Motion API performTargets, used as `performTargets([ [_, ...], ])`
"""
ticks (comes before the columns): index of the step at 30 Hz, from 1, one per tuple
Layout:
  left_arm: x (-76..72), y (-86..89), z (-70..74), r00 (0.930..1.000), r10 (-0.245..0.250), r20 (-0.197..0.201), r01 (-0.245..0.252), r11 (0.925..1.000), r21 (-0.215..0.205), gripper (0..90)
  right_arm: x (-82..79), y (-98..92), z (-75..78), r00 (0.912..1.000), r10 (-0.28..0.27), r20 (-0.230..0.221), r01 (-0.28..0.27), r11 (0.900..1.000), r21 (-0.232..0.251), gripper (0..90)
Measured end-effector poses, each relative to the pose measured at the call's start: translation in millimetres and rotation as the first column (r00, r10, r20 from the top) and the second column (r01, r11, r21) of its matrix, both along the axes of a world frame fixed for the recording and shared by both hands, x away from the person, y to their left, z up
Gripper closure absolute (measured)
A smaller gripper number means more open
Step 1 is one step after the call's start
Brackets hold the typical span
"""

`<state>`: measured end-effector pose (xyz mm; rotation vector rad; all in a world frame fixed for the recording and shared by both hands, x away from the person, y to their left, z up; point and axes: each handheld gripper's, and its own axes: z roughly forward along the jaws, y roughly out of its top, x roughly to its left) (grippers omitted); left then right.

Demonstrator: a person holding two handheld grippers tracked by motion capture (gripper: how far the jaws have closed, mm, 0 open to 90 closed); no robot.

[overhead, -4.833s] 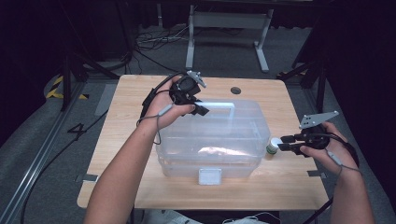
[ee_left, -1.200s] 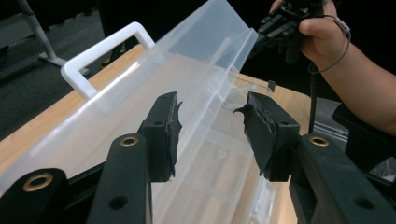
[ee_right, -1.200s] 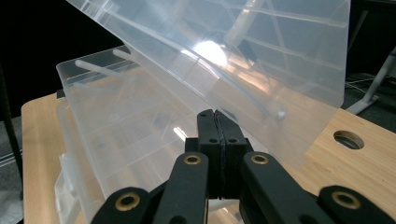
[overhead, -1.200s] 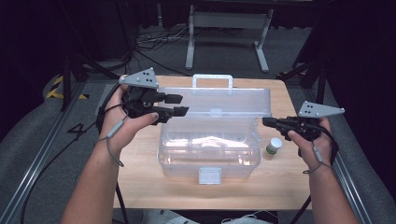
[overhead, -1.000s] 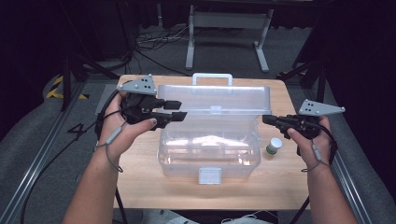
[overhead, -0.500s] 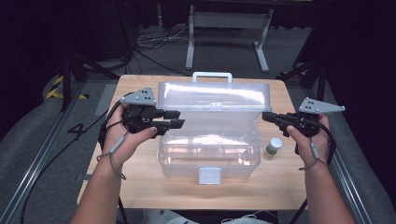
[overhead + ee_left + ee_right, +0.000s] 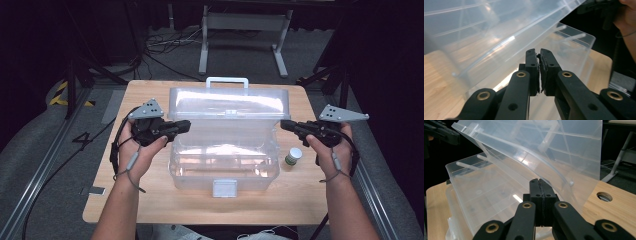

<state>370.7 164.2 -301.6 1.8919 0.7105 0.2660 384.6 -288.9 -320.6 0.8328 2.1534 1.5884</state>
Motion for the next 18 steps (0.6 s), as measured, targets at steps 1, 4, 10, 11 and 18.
performTargets([
  [1,1.7,1.1,-2.3,1.0000,0.009,-0.003,-0.009,0.9999,-0.008,85.5,0.1,0.1,-0.1,1.0000,0.000,0.000,0.000,1.000,-0.001,90.0],
  [4,4.5,3.7,-7.0,0.9991,0.041,0.007,-0.041,0.9992,-0.002,85.7,0.0,0.3,-0.2,1.0000,-0.002,0.001,0.002,1.000,-0.002,90.0],
  [10,11.4,4.7,-15.9,0.9971,0.074,0.018,-0.074,0.9973,-0.001,86.4,-0.2,0.4,-0.9,1.0000,-0.001,0.004,0.001,1.000,0.000,90.0],
  [11,12.2,4.2,-16.6,0.9969,0.076,0.020,-0.076,0.9971,0.000,86.7,-0.4,0.5,-0.9,1.0000,0.001,0.004,-0.001,1.000,0.000,90.0],
  [18,14.3,2.4,-17.2,0.9958,0.076,0.052,-0.076,0.9971,0.005,88.7,-0.1,1.4,-2.2,1.0000,0.000,-0.001,0.000,1.000,-0.007,90.0],
])
